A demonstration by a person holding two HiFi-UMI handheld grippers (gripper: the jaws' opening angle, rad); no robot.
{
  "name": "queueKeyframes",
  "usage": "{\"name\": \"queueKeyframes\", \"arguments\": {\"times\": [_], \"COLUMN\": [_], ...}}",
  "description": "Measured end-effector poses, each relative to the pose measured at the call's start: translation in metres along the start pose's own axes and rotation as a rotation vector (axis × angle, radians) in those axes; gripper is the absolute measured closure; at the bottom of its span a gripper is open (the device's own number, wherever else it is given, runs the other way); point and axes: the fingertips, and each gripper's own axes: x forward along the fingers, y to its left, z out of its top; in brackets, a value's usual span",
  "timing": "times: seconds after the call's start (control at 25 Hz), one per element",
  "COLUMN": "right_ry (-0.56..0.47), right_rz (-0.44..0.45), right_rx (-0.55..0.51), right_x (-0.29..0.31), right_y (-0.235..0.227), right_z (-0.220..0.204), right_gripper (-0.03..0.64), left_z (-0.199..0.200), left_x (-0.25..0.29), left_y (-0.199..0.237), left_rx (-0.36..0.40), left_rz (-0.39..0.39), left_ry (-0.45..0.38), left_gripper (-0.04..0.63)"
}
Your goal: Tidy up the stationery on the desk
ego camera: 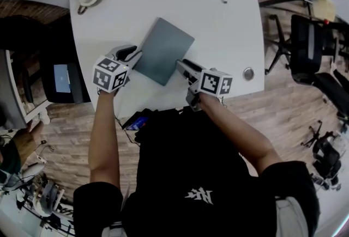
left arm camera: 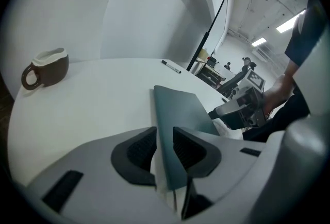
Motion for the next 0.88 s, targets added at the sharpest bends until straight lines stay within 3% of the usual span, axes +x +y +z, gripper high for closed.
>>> {"name": "queueKeyframes", "arguments": {"times": [0.32, 0.72, 0.88], "right_ry": [0.006, -0.001, 0.005], "right_rz": [-0.038, -0.085, -0.112], "right_rx": [0.052, 0.054, 0.064], "right_x": [0.004, 0.006, 0.007], "right_y": [-0.006, -0.009, -0.013], "right_z": [0.005, 0.004, 0.003], "right_gripper": [0.437, 0.437, 0.473], "left_z": [-0.003, -0.005, -0.006], "left_x": [0.011, 0.015, 0.016], "left_y": [0.0, -0.001, -0.004], "left_rx": [0.032, 0.003, -0.004], "left_rz": [0.013, -0.007, -0.021], "left_ry": [0.063, 0.081, 0.085], "left_gripper": [0.489, 0.507, 0.526]}}
